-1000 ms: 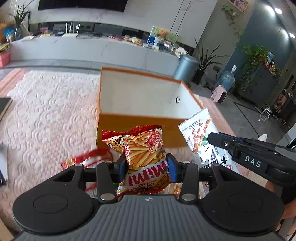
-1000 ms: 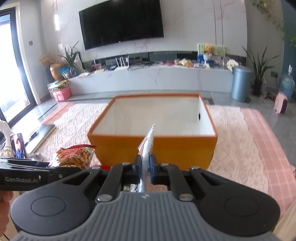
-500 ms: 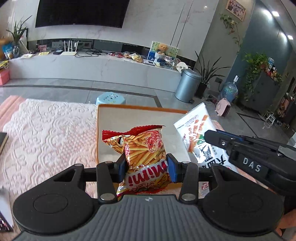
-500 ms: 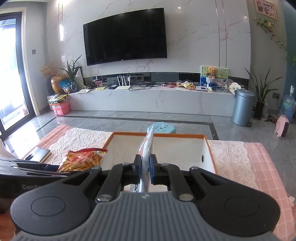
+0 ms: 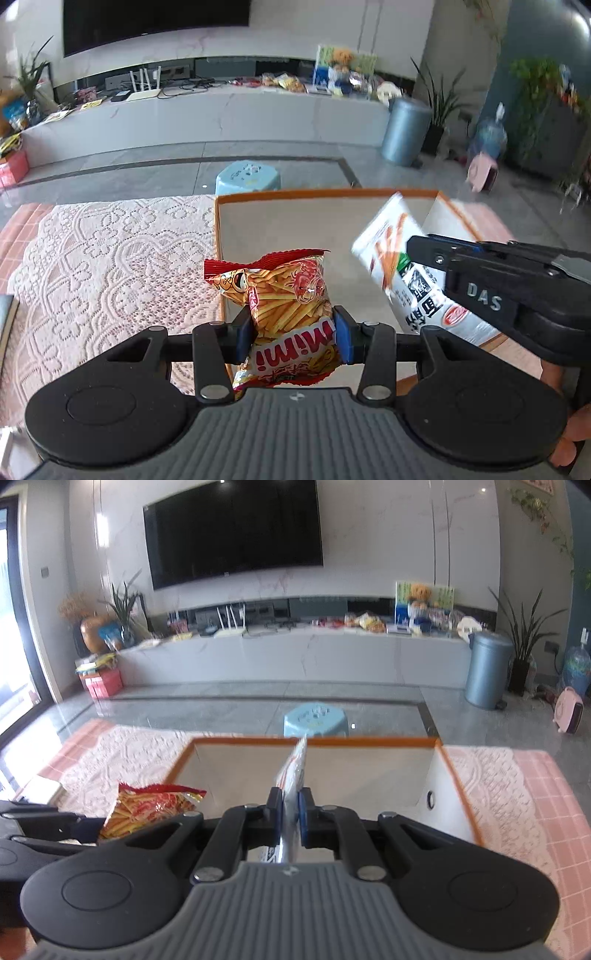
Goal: Organize snacks
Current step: 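Lift both held packets and carry them over the orange box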
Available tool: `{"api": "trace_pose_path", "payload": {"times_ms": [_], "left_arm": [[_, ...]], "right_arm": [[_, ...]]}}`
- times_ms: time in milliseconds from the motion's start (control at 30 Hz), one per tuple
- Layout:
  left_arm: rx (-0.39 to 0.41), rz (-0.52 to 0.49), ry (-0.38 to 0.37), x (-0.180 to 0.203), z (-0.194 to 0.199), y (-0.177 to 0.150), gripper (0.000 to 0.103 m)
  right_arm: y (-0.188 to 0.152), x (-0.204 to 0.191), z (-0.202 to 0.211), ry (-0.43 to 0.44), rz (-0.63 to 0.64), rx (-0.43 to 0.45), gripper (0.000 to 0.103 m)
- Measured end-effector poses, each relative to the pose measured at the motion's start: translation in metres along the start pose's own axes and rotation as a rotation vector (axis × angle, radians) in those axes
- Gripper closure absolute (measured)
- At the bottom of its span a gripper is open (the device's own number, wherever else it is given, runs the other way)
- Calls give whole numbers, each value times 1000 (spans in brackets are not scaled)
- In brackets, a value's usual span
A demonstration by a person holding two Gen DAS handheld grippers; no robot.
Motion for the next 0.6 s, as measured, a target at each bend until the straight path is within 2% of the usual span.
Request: {"api": "trace_pose_path", "payload": {"times_ms": [267,367,600], "left_arm": [[-53,-170,63,15,-22,-8,53],[-104,-222,68,22,-33,-12,53],[-147,-229,84,22,-45,-19,52]], "right_arm": [[-14,-5,-42,28,-18,-105,98],[-18,-4,-51,24,-23,-130,99],[-30,3,-63,17,-42,-211,99]]}}
Point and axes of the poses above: each gripper's, at about its wrist camera, not at the fingertips, and z roughly against the way its jaws point, x to its right, y to its top, the point moved 6 cm from there along -z, roughly the way its jaws point, and after that the axes turned 1 degree about y, right-handed, at the moved point
